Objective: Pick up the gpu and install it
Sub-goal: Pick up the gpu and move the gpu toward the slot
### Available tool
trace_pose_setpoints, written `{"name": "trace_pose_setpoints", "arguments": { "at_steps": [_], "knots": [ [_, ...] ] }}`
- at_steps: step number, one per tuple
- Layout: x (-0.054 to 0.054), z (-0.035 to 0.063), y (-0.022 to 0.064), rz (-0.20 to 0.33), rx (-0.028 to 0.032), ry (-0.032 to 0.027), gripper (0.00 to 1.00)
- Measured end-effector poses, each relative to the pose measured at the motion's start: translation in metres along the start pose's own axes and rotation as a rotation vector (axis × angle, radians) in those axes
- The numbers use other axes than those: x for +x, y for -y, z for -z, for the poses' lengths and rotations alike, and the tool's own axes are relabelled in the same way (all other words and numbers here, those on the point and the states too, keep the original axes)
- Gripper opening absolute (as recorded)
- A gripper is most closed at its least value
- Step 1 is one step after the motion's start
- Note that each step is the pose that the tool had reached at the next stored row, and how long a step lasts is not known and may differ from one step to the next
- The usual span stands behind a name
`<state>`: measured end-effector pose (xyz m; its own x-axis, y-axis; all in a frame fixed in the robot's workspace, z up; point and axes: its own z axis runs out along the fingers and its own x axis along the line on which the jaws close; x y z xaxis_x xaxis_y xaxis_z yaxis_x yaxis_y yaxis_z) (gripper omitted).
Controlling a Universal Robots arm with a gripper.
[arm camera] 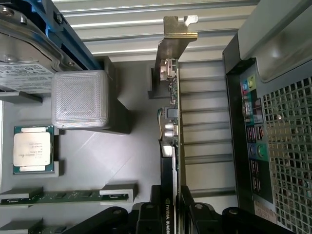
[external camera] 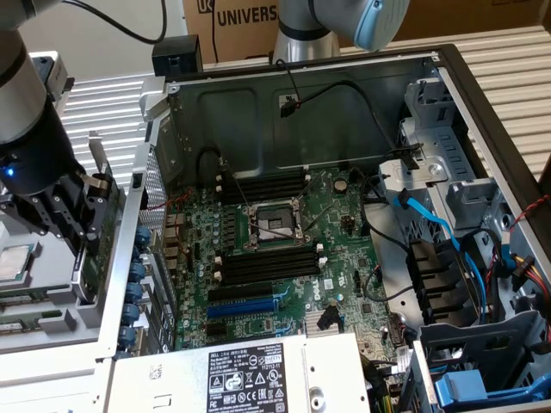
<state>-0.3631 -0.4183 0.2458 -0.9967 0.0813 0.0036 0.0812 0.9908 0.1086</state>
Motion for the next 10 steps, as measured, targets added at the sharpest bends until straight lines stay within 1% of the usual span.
{"name": "trace_pose_setpoints", "arguments": {
  "at_steps": [4,5,6,10],
  "knots": [
    [0.0,0.0066,-0.0007,0.0,-0.0035,-0.0003,0.27],
    [0.0,0.0118,-0.0012,0.0,-0.0059,-0.0006,0.27],
    [0.0,0.0148,-0.0015,0.0,-0.0071,-0.0004,0.27],
    [0.0,0.0278,-0.0027,0.0,-0.0101,-0.0009,0.26]
  ]
}}
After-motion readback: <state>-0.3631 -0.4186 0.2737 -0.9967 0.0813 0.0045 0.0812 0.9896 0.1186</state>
